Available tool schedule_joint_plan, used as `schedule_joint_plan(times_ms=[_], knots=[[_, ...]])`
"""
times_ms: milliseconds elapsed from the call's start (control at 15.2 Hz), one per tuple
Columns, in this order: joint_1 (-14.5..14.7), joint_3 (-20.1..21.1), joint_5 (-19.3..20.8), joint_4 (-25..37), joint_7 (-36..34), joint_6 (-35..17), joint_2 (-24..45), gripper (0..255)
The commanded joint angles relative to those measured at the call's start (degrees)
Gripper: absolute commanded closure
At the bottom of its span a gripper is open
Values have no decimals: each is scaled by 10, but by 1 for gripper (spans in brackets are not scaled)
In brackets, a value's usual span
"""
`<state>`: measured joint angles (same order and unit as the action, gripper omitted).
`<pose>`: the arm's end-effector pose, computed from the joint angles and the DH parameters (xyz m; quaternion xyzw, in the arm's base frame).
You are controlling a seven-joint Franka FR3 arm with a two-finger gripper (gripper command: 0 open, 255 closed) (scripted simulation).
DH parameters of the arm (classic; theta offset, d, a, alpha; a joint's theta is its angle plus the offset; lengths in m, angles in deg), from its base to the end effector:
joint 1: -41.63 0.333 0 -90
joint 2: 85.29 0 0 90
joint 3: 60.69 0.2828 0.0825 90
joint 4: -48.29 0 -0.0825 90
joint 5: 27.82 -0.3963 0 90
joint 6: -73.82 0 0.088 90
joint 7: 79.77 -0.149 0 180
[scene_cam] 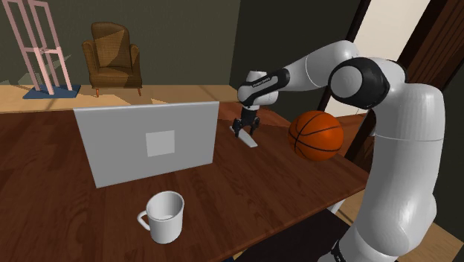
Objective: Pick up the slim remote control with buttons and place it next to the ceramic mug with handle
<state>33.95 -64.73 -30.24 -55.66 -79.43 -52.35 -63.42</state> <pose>0.6280 -0.1262 0.2518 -0.9940 0.1089 -0.0040 0.0036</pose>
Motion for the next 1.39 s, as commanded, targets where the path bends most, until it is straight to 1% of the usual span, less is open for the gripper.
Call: schedule_joint_plan(times_ms=[0, 396, 462, 1056, 1320], knots=[[0, 0, 0, -2, 0, -6, 3, 0], [0, 0, 0, -2, 0, -5, 3, 0], [0, 0, 0, -2, 0, -5, 3, 255], [0, 0, 0, -2, 0, -6, 3, 255], [1, 0, 1, 9, -1, 20, -12, 255]])
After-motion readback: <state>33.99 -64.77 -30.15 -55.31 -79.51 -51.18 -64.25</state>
